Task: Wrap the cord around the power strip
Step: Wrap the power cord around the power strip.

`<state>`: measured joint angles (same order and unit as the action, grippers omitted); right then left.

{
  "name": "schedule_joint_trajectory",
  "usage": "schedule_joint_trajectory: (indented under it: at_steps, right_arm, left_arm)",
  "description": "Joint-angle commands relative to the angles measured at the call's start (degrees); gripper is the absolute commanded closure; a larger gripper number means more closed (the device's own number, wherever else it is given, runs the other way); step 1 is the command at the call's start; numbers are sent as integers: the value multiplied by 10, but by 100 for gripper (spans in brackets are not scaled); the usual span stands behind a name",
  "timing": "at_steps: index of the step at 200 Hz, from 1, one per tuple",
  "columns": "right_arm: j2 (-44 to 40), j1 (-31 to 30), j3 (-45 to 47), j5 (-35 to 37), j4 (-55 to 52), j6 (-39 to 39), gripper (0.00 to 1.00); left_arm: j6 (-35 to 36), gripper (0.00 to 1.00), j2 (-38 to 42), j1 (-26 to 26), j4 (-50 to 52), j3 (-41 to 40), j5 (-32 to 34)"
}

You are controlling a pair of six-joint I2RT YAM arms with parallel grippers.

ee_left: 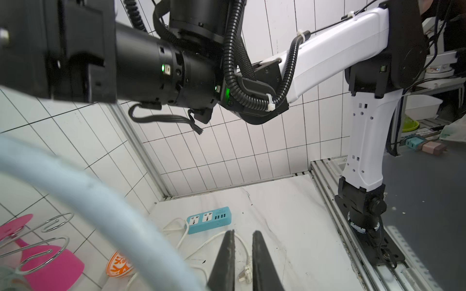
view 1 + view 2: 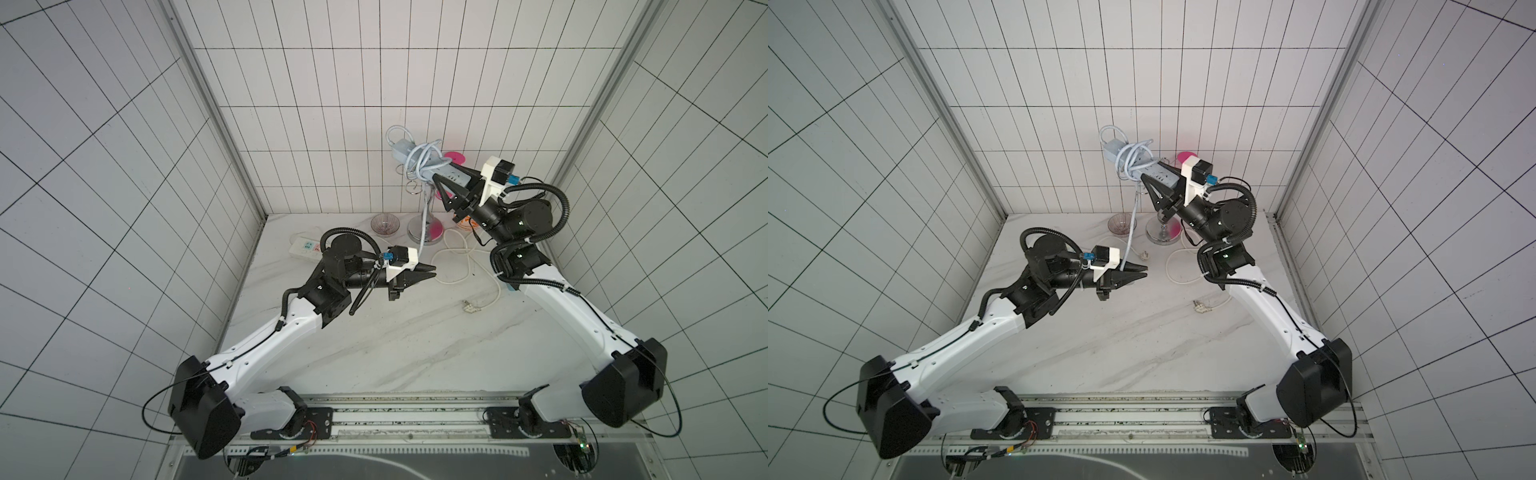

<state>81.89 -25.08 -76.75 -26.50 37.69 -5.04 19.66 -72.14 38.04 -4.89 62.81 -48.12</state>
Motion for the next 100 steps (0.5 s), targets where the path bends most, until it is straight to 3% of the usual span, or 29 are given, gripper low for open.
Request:
schedule_joint_trajectory:
  at_steps: [1, 56, 100]
  right_arm:
    - [-4, 3, -79, 49, -143, 163, 100]
    - [-14, 41, -118, -38, -338, 245, 100]
    - [-33, 52, -144, -132, -467, 278, 100]
  left_arm:
    - [96, 98, 33, 2, 106, 50, 21]
    - [280, 96, 45, -13, 301, 154, 109]
    - [386, 96, 60, -22, 335, 198, 188]
